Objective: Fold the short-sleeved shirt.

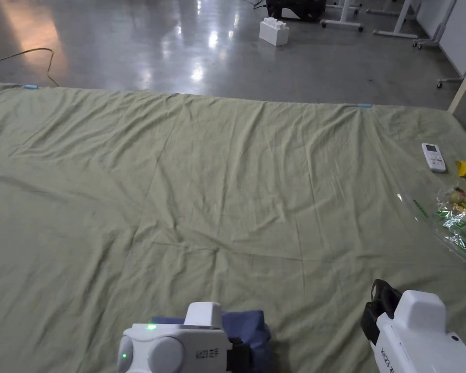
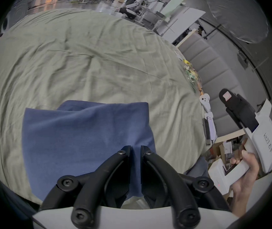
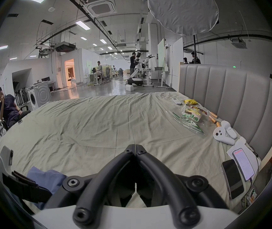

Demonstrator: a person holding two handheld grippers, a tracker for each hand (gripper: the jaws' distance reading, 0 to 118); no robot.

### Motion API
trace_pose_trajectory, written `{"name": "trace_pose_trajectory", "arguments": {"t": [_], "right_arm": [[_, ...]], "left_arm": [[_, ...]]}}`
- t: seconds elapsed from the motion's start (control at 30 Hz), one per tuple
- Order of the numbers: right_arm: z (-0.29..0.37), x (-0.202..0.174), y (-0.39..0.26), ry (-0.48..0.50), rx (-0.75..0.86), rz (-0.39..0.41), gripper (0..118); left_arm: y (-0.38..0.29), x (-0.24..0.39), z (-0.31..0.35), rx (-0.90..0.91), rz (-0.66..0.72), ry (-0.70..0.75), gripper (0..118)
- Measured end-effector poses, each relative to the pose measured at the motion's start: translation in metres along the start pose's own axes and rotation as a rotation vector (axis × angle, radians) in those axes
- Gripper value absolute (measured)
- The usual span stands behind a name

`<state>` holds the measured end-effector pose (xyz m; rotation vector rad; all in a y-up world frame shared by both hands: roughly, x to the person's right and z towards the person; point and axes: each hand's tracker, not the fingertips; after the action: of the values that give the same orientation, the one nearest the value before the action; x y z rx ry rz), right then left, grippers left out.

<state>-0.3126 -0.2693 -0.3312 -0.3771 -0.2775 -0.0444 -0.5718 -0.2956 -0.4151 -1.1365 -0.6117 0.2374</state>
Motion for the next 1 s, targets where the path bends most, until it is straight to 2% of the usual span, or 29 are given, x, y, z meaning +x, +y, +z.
{"name": "trace_pose_trajectory", "arguments": {"t": [0.13,0.37,0.43,0.57,0.67,0.83,0.93,1.0], "right_arm": [[0.000,0.002,-0.001,-0.006,-0.005,-0.003,0],[0.000,0.000,-0.002,0.000,-0.009,-0.003,0],[0.000,-0.001,0.000,0.003,-0.008,-0.001,0],[0.001,-0.002,0.003,0.005,0.000,0.007,0],[0.003,-0.003,0.007,0.008,0.007,0.013,0],[0.006,-0.007,0.017,0.015,0.035,0.019,0],[0.007,-0.013,0.025,0.025,0.072,0.018,0],[0.009,-0.019,0.032,0.030,0.107,0.022,0]], "left_arm": [[-0.007,0.003,-0.016,-0.008,-0.013,0.008,12],[-0.022,-0.005,-0.045,-0.010,-0.017,0.012,4],[-0.027,-0.004,-0.048,0.001,-0.067,0.034,4],[-0.024,-0.011,-0.045,0.006,-0.037,0.001,4],[-0.018,-0.012,-0.026,0.015,-0.035,-0.045,4],[-0.003,-0.009,0.033,0.158,-0.104,-0.145,4],[0.011,-0.013,0.066,0.272,-0.134,-0.149,4],[0.018,-0.014,0.087,0.372,-0.160,-0.102,4]]}}
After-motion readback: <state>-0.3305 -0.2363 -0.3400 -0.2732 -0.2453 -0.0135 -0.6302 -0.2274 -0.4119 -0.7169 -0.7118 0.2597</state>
